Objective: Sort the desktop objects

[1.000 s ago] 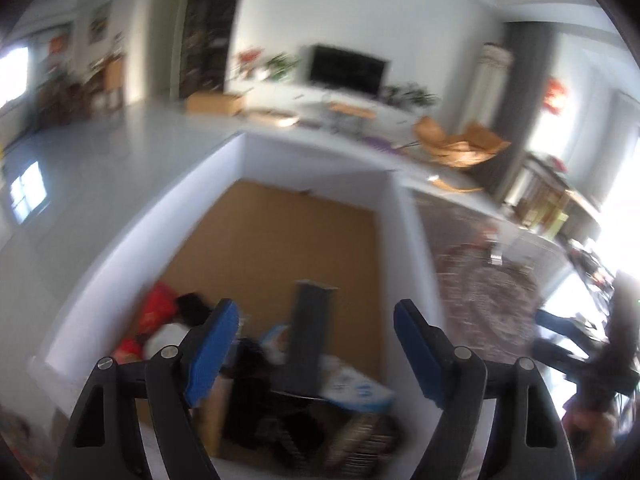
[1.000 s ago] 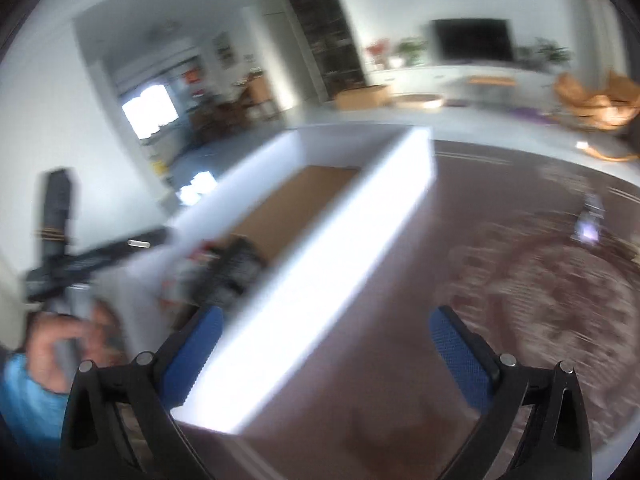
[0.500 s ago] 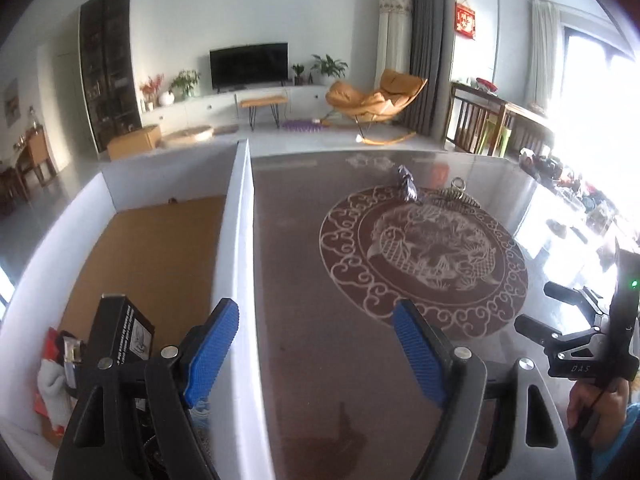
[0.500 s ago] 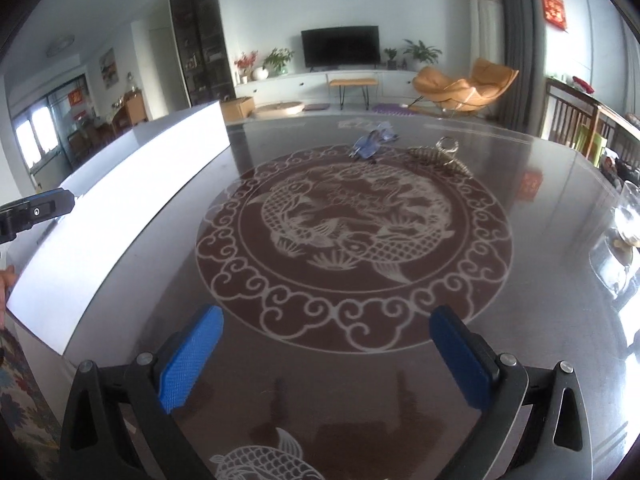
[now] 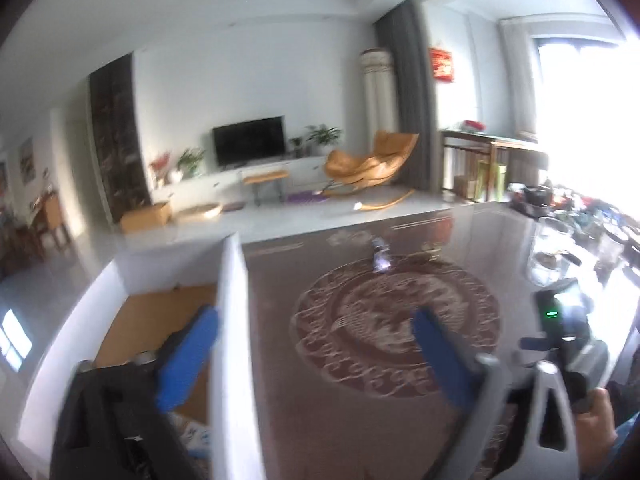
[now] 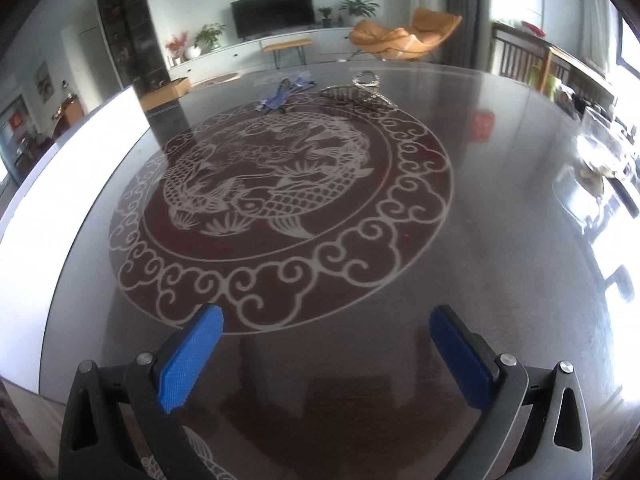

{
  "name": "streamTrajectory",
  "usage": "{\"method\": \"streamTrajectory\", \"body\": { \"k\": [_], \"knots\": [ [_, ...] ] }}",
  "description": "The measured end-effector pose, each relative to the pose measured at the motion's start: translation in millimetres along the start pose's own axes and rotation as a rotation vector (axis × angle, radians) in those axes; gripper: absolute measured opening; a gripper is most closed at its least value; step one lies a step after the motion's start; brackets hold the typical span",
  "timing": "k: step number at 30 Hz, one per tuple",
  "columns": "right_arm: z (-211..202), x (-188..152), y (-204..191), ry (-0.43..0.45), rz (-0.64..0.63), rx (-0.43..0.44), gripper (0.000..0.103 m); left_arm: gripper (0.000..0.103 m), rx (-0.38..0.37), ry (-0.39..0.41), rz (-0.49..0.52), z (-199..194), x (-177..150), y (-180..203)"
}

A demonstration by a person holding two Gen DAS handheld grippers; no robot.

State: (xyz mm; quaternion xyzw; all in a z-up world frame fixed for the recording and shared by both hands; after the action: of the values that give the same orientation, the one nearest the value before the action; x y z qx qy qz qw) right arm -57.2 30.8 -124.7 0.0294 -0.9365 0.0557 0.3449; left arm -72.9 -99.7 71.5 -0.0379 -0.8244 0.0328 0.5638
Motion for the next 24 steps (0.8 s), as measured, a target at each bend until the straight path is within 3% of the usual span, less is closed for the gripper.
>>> {"method": "streamTrajectory", "body": {
  "k": [1,5,8,10,12,15,20,24],
  "knots": [
    [1,-2,2,-0.009,0.007,-0.001,0.103,0.103,-0.036,-0.022,0.008,5,-2,16],
    [2,-3,13,-0.02,-0.007,-0.06,0.103,0.103,-0.122,-0.273,0.049,58,-63,66],
    [1,-5,27,-0.032,-0.044,-0.144,0.103,0.103,-0.113,-0.418,0.045,104,-115,76],
    [0,-6,35,-0.042,-0.03,-0.156,0.103,0.103,-0.09,-0.482,0.037,129,-139,75],
    [1,-7,41,-0.048,-0.001,-0.141,0.103,0.103,-0.078,-0.521,0.034,149,-152,76],
    [4,-6,45,-0.053,0.011,-0.134,0.103,0.103,-0.104,-0.531,-0.047,168,-153,78],
    [12,6,49,-0.052,-0.013,-0.117,0.103,0.103,-0.079,-0.536,-0.057,203,-137,84],
    [36,31,51,-0.052,-0.088,-0.058,0.103,0.103,-0.078,-0.535,-0.058,254,-115,93]
  ]
}}
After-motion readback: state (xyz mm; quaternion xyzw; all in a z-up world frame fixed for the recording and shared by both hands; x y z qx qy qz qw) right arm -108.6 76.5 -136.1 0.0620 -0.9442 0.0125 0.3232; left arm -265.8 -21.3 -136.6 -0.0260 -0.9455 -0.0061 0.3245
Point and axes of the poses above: each gripper's, at about its wrist camera, not at the fingertips, and z roughly the way its jaws point, y to its right, x to its top, the point moved 10 cm from there along z, roughly the way its jaws point, and after that the axes turned 4 degrees about y, right-handed, at the moved point
